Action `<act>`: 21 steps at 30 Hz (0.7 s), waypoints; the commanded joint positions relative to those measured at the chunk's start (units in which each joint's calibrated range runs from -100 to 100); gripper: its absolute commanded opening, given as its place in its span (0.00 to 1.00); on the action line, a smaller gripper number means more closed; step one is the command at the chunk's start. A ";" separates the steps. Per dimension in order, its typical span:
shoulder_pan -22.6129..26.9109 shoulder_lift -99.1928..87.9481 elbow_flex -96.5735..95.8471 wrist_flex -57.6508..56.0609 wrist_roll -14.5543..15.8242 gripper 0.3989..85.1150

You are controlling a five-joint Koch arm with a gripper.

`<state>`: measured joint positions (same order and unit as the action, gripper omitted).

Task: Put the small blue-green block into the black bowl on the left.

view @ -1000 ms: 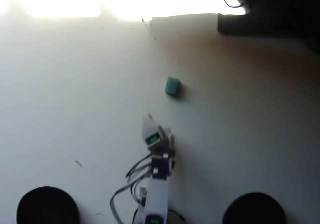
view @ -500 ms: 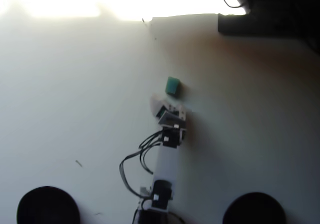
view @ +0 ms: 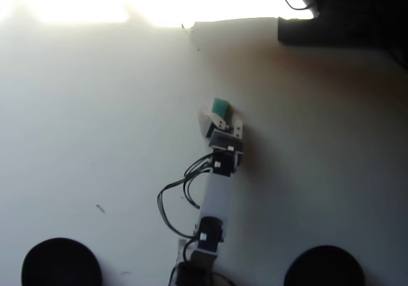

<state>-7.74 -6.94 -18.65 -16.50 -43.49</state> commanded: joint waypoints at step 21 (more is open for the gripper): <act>2.59 -2.75 0.26 1.54 8.99 0.03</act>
<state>-6.13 -4.29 -18.74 -14.93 -37.53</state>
